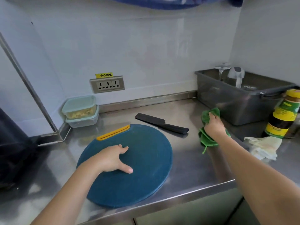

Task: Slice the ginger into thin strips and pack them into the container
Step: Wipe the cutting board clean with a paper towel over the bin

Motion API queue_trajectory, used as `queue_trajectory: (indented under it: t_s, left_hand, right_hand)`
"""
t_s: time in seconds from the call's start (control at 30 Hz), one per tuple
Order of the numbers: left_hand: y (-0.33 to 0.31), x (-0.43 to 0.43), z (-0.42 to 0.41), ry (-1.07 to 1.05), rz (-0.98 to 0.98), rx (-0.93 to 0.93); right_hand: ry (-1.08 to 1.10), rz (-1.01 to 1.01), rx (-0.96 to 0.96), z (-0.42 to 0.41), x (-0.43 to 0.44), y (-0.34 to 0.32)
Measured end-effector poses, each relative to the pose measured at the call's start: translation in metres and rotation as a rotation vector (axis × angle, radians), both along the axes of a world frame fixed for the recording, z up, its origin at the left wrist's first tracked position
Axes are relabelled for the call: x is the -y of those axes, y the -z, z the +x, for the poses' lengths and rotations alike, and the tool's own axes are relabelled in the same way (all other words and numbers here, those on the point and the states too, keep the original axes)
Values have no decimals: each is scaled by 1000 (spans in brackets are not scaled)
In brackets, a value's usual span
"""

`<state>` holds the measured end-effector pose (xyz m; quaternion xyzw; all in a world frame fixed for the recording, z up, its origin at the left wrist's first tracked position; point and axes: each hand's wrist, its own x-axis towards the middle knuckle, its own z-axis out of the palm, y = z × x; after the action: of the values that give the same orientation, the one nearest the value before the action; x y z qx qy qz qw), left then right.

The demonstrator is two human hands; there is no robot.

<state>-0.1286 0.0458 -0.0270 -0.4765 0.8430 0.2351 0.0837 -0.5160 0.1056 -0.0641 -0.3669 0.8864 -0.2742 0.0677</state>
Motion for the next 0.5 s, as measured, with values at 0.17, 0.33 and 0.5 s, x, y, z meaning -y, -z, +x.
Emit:
queue_trajectory:
  t_s: [0.17,0.33,0.5]
  left_hand:
    - [1,0,6,-32,7,-78]
    - [0,-2,8,-60,27,-121]
    - [5,-7,9,-68,22,-108]
  right_hand:
    - [-91,3,-13,-13,20,-7]
    - [-13,-172,145,-7,12,-11]
    - [31,-247,208,16,-18,-10]
